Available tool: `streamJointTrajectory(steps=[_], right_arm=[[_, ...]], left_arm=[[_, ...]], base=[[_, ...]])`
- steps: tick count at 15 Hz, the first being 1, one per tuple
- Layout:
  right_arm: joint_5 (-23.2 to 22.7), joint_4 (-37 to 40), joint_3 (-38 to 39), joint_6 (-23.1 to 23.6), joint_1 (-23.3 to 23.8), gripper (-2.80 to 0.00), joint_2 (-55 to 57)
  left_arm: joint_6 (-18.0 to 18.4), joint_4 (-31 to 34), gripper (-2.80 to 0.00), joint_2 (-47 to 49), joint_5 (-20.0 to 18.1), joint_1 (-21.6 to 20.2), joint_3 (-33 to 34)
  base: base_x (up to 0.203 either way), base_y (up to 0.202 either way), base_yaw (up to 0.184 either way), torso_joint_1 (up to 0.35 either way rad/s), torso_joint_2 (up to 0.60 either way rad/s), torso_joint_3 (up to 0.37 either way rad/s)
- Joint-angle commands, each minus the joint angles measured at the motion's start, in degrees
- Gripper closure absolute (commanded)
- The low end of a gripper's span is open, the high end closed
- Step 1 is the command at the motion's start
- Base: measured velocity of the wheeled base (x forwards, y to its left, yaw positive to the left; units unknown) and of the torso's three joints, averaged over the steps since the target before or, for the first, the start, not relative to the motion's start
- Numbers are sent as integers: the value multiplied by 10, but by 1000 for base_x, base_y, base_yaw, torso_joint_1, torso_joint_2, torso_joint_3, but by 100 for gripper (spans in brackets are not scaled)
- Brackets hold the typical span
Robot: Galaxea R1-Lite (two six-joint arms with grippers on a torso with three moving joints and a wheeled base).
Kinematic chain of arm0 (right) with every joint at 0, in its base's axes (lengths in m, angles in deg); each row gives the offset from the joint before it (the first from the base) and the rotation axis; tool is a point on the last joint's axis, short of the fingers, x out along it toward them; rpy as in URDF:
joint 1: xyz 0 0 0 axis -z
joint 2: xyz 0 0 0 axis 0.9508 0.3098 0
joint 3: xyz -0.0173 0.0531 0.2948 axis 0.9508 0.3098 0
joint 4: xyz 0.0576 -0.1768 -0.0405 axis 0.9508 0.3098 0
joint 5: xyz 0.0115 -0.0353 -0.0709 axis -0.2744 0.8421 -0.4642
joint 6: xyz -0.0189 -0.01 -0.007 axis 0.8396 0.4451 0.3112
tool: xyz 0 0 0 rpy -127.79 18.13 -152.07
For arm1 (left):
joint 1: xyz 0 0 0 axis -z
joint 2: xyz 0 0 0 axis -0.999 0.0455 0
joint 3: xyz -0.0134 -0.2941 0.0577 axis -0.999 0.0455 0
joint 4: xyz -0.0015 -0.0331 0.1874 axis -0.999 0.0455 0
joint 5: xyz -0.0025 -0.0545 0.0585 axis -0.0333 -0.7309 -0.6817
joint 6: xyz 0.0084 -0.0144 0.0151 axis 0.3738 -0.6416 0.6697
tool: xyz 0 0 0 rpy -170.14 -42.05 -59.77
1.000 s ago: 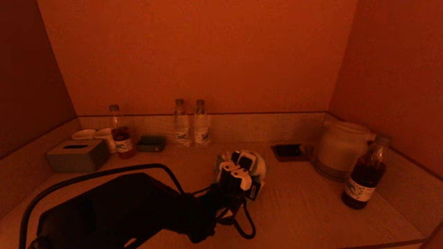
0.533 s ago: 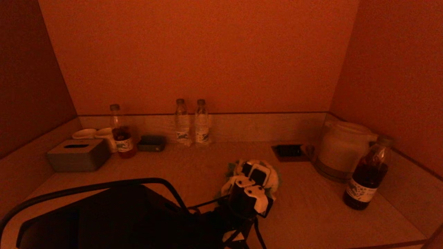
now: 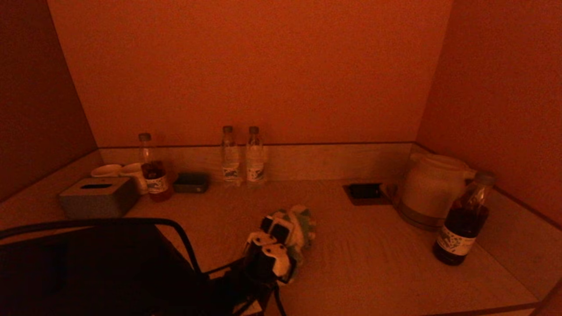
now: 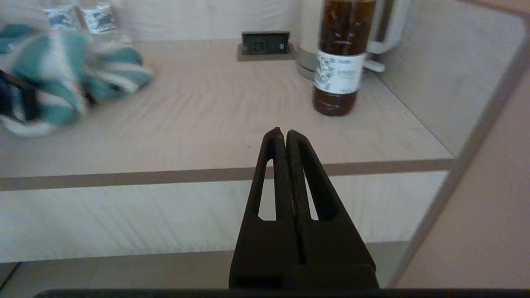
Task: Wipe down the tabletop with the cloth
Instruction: Sweep the stains on the table
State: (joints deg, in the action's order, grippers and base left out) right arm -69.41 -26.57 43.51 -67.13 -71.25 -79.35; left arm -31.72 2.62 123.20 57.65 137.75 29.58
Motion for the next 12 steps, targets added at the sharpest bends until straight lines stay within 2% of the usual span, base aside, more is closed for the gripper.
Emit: streamJointTrajectory(steps=[1,4,6,10,12], right_arm=[[0,1,0,0,0,0,1],[0,1,0,0,0,0,1],[0,1,0,0,0,0,1],[0,1,0,0,0,0,1],[0,1,0,0,0,0,1]], left_arm=[[0,-8,0,-33,7,-32,38],[2,-30,0,-57,12,-124,89],[17,-50,0,-68,12,-175,114],[31,-66,0,-77,12,-224,136],[35,-67,0,-82,13,-266,151]], base=[[0,0,0,0,0,0],[0,0,0,0,0,0],[0,0,0,0,0,0],[0,0,0,0,0,0],[0,0,0,0,0,0]])
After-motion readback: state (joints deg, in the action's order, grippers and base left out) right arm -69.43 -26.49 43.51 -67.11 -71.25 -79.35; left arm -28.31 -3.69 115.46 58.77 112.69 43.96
